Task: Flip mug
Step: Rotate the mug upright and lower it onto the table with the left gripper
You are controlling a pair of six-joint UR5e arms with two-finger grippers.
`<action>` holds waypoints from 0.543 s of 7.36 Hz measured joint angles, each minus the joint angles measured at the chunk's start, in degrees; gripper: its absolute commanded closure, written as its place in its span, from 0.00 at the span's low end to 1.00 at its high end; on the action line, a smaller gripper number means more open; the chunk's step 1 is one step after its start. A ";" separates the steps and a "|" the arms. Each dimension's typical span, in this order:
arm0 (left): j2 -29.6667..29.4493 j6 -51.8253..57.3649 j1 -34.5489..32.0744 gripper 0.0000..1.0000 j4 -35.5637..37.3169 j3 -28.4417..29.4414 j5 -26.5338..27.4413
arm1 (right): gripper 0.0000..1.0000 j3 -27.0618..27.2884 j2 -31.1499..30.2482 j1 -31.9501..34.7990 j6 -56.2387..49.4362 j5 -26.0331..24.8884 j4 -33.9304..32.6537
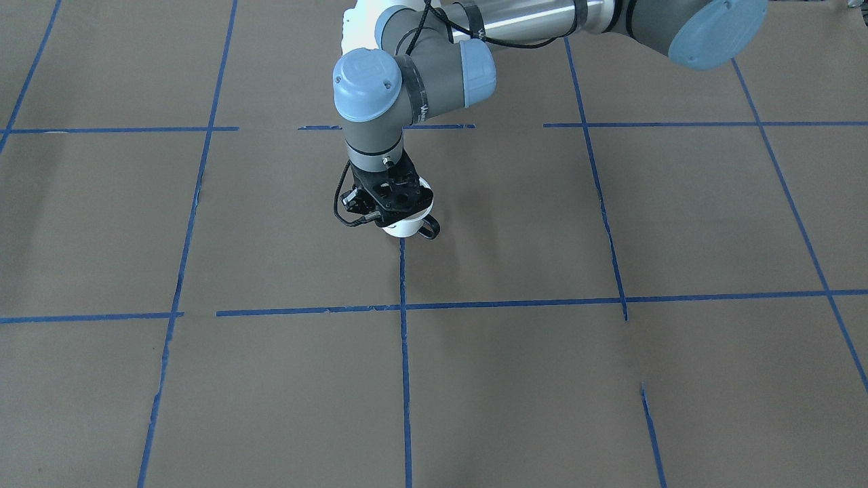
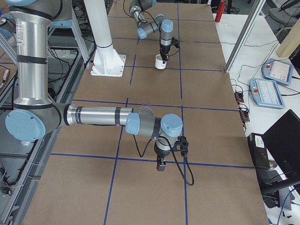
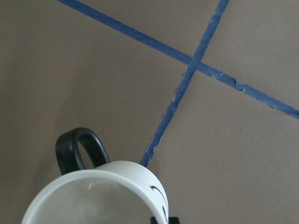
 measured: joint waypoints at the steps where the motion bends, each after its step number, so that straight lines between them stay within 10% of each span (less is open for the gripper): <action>1: 0.00 -0.25 0.01 1.00 -0.37 0.07 0.24 | 0.00 0.02 0.00 0.00 0.00 0.00 0.00; 3: 0.10 -0.62 -0.10 0.93 -0.65 0.21 1.71 | 0.00 0.00 0.00 0.00 0.00 0.00 0.00; 4: 0.14 -0.82 -0.12 0.46 -0.70 0.39 2.11 | 0.00 -0.01 0.00 0.00 0.00 0.00 0.00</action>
